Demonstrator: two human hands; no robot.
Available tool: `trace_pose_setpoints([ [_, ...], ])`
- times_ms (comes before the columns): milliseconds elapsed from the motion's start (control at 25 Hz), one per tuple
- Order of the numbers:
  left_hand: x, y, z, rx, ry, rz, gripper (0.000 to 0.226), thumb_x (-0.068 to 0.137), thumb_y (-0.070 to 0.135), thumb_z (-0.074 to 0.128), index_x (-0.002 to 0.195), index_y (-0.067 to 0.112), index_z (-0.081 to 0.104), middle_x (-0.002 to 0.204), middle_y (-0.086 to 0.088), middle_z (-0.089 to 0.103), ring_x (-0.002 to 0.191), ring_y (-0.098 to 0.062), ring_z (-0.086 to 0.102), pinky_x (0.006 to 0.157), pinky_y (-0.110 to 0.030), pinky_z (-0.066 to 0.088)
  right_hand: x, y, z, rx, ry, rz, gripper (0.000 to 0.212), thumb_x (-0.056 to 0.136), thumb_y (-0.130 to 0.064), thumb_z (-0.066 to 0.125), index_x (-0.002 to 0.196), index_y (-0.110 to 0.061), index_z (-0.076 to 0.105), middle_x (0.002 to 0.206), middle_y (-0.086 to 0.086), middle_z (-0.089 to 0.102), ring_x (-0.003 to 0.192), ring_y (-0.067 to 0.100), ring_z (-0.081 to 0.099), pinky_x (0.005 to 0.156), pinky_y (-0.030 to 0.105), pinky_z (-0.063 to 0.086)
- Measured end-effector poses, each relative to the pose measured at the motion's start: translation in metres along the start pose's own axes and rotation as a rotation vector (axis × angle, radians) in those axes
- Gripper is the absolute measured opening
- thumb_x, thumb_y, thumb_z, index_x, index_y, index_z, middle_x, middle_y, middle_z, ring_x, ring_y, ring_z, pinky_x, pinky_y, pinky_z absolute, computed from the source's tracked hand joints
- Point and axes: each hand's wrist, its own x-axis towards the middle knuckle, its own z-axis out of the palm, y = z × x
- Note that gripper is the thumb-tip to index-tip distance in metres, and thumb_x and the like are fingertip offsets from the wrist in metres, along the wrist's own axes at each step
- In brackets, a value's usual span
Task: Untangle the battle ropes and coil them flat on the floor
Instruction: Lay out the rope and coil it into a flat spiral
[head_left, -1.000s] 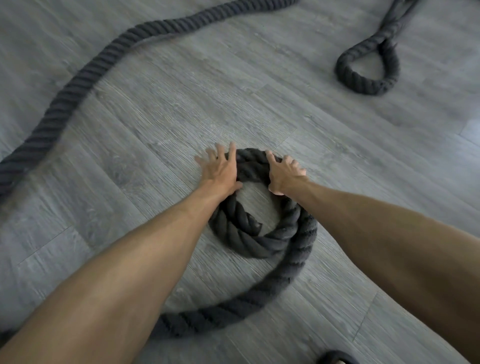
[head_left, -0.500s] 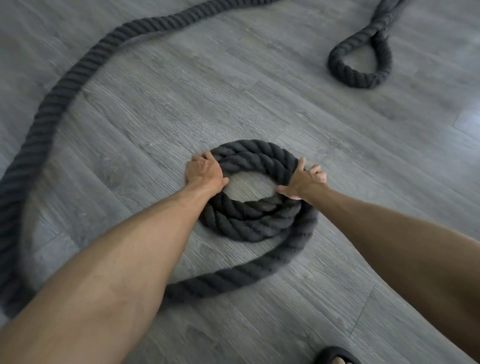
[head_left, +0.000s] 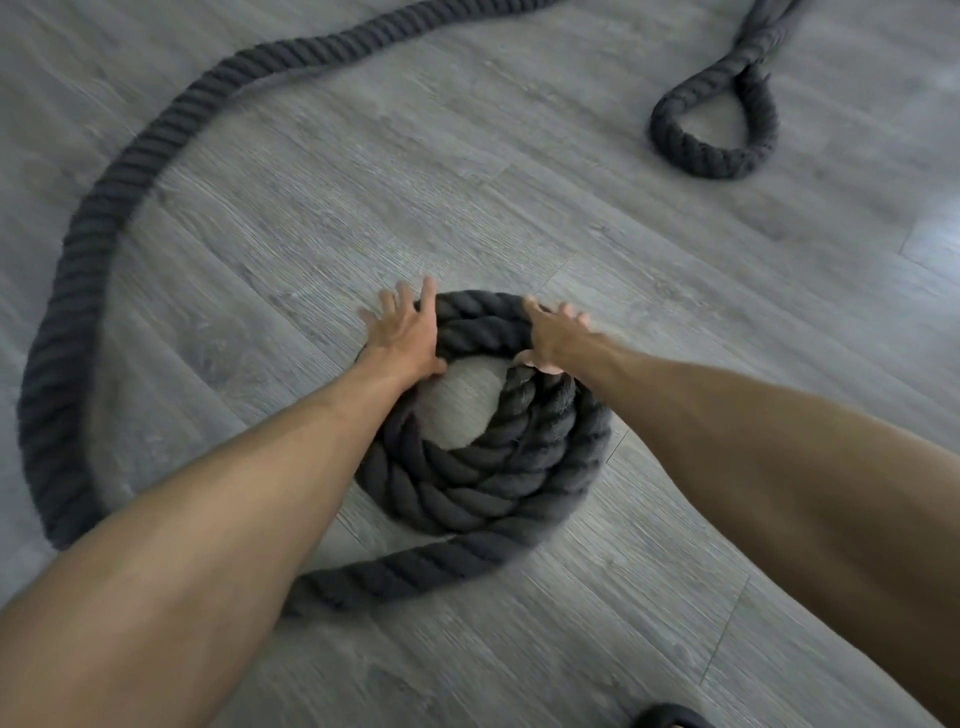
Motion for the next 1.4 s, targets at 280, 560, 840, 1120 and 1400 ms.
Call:
trace_pose_setpoints([
  [280, -0.014, -0.001, 0.025, -0.06, 0.192, 0.136, 0.089, 0.082, 0.067, 0.06, 0.145, 0.013, 0.029, 0.138, -0.018, 0.041, 0.124, -0.037, 0.041, 0.09, -0.051, 0.048, 0.003, -0.028, 0.001, -0.185, 0.034, -0.312, 0.094, 0.09, -0.054, 0.065, 0.157, -0.043, 0.0, 0.156, 0.014, 0.024, 0.141, 0.041, 0.027, 0.106, 0.067, 0.034],
  [560, -0.011, -0.025, 0.015, -0.028, 0.118, -0.162, 0.091, 0.087, 0.066, 0.053, 0.14, -0.003, 0.028, 0.133, -0.026, 0.047, 0.119, -0.037, 0.047, 0.098, -0.045, 0.044, -0.016, -0.026, 0.01, 0.009, -0.025, 0.155, 0.132, 0.071, -0.086, 0.057, 0.155, -0.025, -0.024, 0.156, 0.033, 0.012, 0.142, 0.052, 0.023, 0.106, 0.07, 0.033],
  [840, -0.022, -0.056, 0.01, -0.131, -0.023, -0.383, 0.104, 0.089, 0.054, 0.06, 0.154, 0.008, -0.006, 0.147, -0.027, 0.035, 0.132, -0.042, 0.04, 0.103, -0.048, 0.04, -0.014, -0.058, 0.0, -0.116, -0.114, 0.174, 0.13, 0.082, -0.054, 0.074, 0.153, -0.018, -0.028, 0.154, 0.039, 0.009, 0.134, 0.059, 0.028, 0.103, 0.067, 0.038],
  [1120, -0.01, -0.085, 0.009, -0.123, -0.004, -0.042, 0.12, 0.076, 0.055, 0.075, 0.155, 0.026, -0.01, 0.157, -0.023, 0.009, 0.139, -0.046, 0.023, 0.11, -0.057, 0.032, 0.006, -0.056, -0.021, -0.293, 0.005, -0.3, 0.113, 0.088, -0.049, 0.071, 0.158, -0.031, -0.016, 0.162, 0.026, -0.001, 0.147, 0.05, 0.012, 0.113, 0.065, 0.026],
  [1400, -0.02, -0.091, 0.007, -0.12, -0.033, -0.3, 0.113, 0.08, 0.055, 0.072, 0.156, 0.018, -0.004, 0.156, -0.026, 0.007, 0.134, -0.046, 0.032, 0.105, -0.049, 0.04, -0.024, -0.065, 0.024, 0.017, 0.204, 0.073, 0.117, 0.088, -0.062, 0.06, 0.155, -0.01, -0.02, 0.161, 0.032, -0.01, 0.151, 0.046, -0.006, 0.108, 0.078, 0.008],
])
